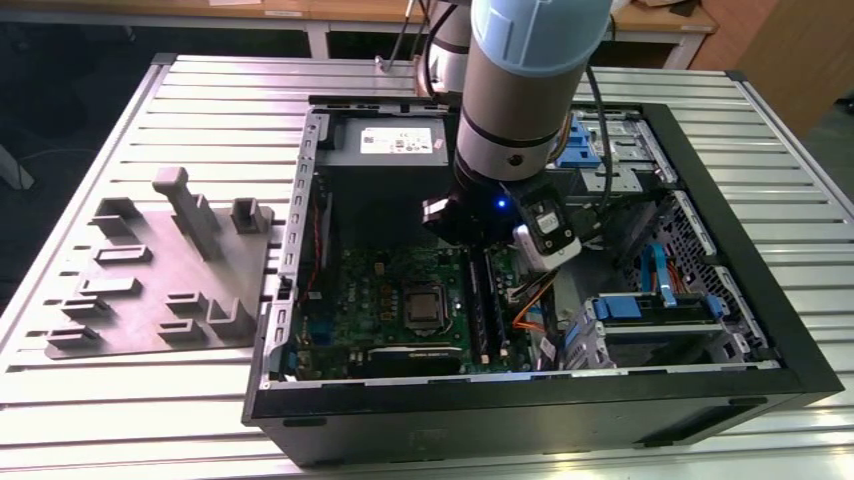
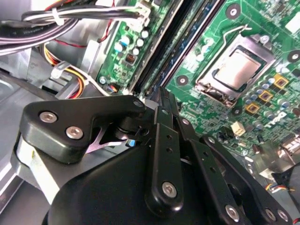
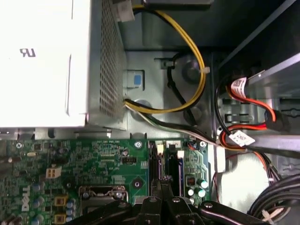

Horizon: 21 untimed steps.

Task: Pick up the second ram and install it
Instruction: 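Press down the second ram until it locks into place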

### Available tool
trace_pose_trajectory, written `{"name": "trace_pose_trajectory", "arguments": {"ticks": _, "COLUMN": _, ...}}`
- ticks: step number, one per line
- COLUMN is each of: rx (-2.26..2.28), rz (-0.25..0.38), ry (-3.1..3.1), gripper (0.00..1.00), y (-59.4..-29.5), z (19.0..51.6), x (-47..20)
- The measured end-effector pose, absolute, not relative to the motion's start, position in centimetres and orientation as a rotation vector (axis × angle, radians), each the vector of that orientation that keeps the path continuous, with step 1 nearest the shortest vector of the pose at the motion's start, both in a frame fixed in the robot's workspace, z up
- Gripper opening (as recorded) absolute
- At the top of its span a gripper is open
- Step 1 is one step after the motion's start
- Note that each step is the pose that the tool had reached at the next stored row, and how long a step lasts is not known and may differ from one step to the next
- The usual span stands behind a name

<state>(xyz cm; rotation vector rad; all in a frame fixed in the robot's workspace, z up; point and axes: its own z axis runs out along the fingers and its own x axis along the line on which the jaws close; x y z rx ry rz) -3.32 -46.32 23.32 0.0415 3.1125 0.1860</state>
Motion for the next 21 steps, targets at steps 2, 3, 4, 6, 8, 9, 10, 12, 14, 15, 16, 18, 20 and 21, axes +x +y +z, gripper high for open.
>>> {"name": "trace_pose_trajectory", "arguments": {"ticks": 2, "rx": 0.041, "rz": 0.186, "ry": 3.113, "gripper": 0.1, "y": -46.3, "z": 23.3, "x": -3.3}}
{"name": "trace_pose_trajectory", "arguments": {"ticks": 3, "rx": 0.041, "rz": 0.186, "ry": 3.113, "gripper": 0.1, "y": -46.3, "z": 23.3, "x": -3.3}}
{"name": "trace_pose_trajectory", "arguments": {"ticks": 4, "rx": 0.042, "rz": 0.186, "ry": 3.113, "gripper": 0.1, "y": -46.3, "z": 23.3, "x": -3.3}}
{"name": "trace_pose_trajectory", "arguments": {"ticks": 6, "rx": 0.042, "rz": 0.186, "ry": 3.113, "gripper": 0.1, "y": -46.2, "z": 23.3, "x": -3.3}}
{"name": "trace_pose_trajectory", "arguments": {"ticks": 8, "rx": 0.042, "rz": 0.186, "ry": 3.113, "gripper": 0.1, "y": -46.0, "z": 23.3, "x": -3.3}}
{"name": "trace_pose_trajectory", "arguments": {"ticks": 9, "rx": 0.042, "rz": 0.186, "ry": 3.113, "gripper": 0.1, "y": -46.0, "z": 23.3, "x": -3.3}}
{"name": "trace_pose_trajectory", "arguments": {"ticks": 10, "rx": 0.042, "rz": 0.186, "ry": 3.113, "gripper": 0.1, "y": -45.8, "z": 23.2, "x": -3.3}}
{"name": "trace_pose_trajectory", "arguments": {"ticks": 12, "rx": 0.042, "rz": 0.186, "ry": 3.113, "gripper": 0.1, "y": -45.6, "z": 23.2, "x": -3.3}}
{"name": "trace_pose_trajectory", "arguments": {"ticks": 14, "rx": 0.041, "rz": 0.181, "ry": 3.113, "gripper": 0.1, "y": -45.3, "z": 23.2, "x": -3.3}}
{"name": "trace_pose_trajectory", "arguments": {"ticks": 15, "rx": 0.041, "rz": 0.176, "ry": 3.113, "gripper": 0.1, "y": -45.2, "z": 23.1, "x": -3.3}}
{"name": "trace_pose_trajectory", "arguments": {"ticks": 16, "rx": 0.041, "rz": 0.17, "ry": 3.113, "gripper": 0.1, "y": -45.1, "z": 23.1, "x": -3.3}}
{"name": "trace_pose_trajectory", "arguments": {"ticks": 18, "rx": 0.041, "rz": 0.166, "ry": 3.114, "gripper": 0.1, "y": -45.0, "z": 23.1, "x": -3.3}}
{"name": "trace_pose_trajectory", "arguments": {"ticks": 20, "rx": 0.041, "rz": 0.166, "ry": 3.114, "gripper": 0.1, "y": -44.9, "z": 23.1, "x": -3.3}}
{"name": "trace_pose_trajectory", "arguments": {"ticks": 21, "rx": 0.041, "rz": 0.166, "ry": 3.114, "gripper": 0.1, "y": -44.9, "z": 23.1, "x": -3.3}}
